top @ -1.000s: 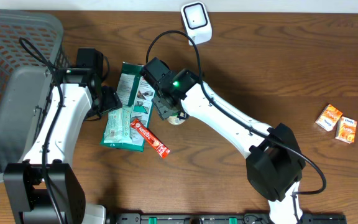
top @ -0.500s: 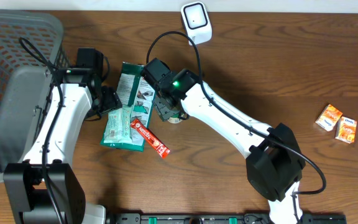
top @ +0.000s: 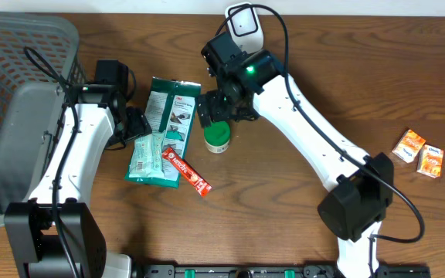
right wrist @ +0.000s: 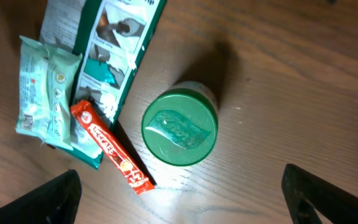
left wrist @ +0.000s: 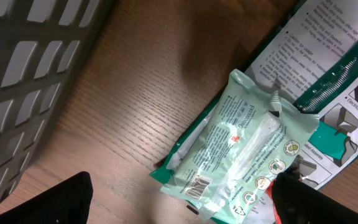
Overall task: Scan the item barcode
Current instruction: 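Close the right gripper on the jar and lift it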
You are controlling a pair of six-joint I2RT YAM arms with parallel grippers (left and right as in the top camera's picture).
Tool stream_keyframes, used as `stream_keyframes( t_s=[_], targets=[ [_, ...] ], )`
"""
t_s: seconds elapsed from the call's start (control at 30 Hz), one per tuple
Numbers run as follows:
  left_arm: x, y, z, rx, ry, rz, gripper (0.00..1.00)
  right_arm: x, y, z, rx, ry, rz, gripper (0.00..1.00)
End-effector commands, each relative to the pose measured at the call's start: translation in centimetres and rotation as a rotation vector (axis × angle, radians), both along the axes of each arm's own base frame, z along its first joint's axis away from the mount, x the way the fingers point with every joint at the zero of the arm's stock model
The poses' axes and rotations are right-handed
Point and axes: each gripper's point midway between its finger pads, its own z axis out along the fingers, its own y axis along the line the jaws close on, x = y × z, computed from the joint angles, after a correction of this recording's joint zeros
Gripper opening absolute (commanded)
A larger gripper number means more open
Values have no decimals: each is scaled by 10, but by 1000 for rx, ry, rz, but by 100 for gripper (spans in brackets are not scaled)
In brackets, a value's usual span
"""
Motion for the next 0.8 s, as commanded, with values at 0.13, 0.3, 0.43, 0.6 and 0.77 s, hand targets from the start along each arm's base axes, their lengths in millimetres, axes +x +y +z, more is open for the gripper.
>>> stream_keyframes(
  t_s=[0.13,0.3,0.43,0.6,0.77],
  targets=[
    [3,3,10,9,-30,3,93,-1,10,-44,-84,45,6,99],
    [3,3,10,8,-30,3,93,-11,18,-67,-121,90,27,99],
    [3,3,10,9,-30,3,93,-16,20,-88,-166,115,42,99],
    [3,3,10,9,-30,3,93,-20,17,-111,-206,158,46,99],
    [3,3,10,9,-30,3,93,-16,14,-112,-206,154,61,81]
  ],
)
